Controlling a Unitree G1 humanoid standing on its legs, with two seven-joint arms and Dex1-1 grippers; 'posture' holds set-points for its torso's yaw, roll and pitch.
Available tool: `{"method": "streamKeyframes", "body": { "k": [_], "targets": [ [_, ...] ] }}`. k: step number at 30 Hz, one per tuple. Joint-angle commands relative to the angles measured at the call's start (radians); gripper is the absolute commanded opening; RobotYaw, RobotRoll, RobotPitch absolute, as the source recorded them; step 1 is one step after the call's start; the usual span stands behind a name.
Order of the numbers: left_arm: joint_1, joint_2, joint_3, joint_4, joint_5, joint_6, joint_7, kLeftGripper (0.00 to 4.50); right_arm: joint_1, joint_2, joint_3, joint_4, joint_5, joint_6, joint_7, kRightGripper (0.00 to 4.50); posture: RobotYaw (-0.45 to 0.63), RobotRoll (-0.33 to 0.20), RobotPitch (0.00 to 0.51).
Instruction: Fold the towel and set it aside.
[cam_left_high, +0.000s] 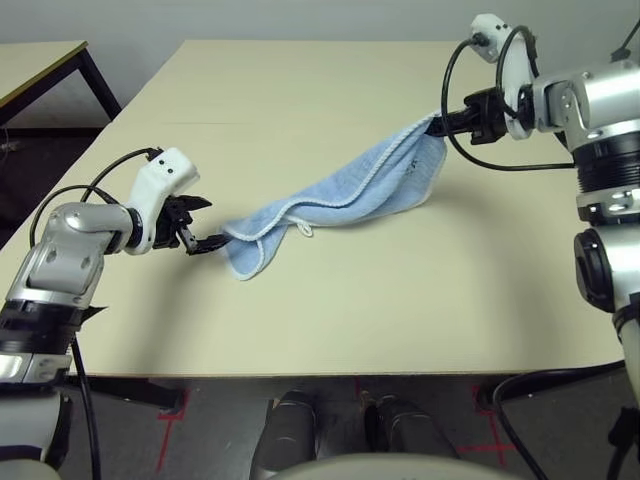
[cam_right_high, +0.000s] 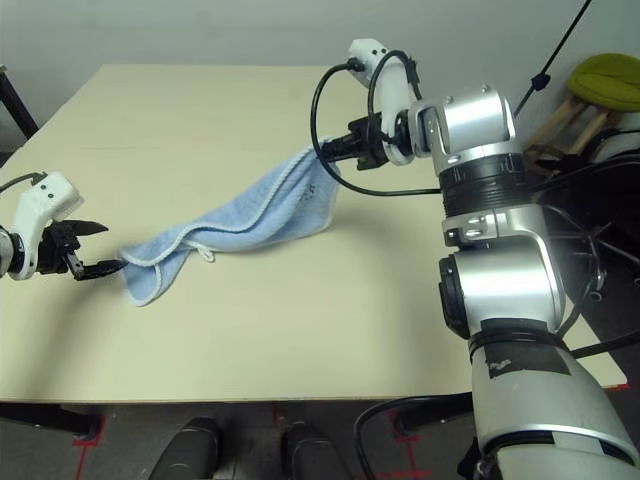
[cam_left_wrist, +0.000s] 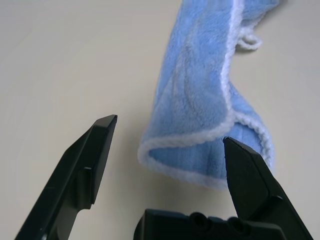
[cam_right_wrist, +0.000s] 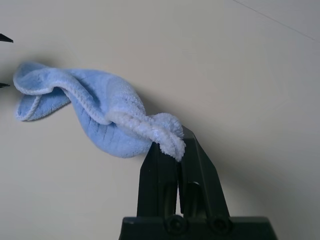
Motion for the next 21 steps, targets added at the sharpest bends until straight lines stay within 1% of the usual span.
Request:
{"method": "streamKeyframes", "body": {
  "k": [1,5,9,16,21],
  "targets": [
    [0.021,-0.012,-0.015,-0.009,0.037,-0.093,0.018,4.46,-0.016,0.003,0.004,0.009,0.016,-0.009,-0.004,0.0,0.11,0.0,0.078],
    [0.033,-0.007,-0.05,-0.003,0.06,-0.166,-0.02,4.46,-0.021,0.005,0.002,0.015,0.018,-0.013,-0.005,0.0,0.11,0.0,0.078],
    [0.047,0.01,-0.079,0.009,0.111,-0.227,-0.031,4.46,-0.021,0.001,0.001,0.013,0.021,-0.012,-0.006,0.0,0.11,0.0,0.073],
    [0.022,-0.036,-0.102,0.072,0.163,-0.302,0.011,4.46,-0.022,0.001,0.0,0.01,0.034,-0.009,-0.013,0.0,0.1,0.0,0.07],
    [-0.021,-0.075,-0.123,0.134,0.2,-0.347,0.044,4.46,-0.022,0.004,0.001,0.005,0.042,-0.006,-0.017,0.0,0.1,0.0,0.07]
  ]
}}
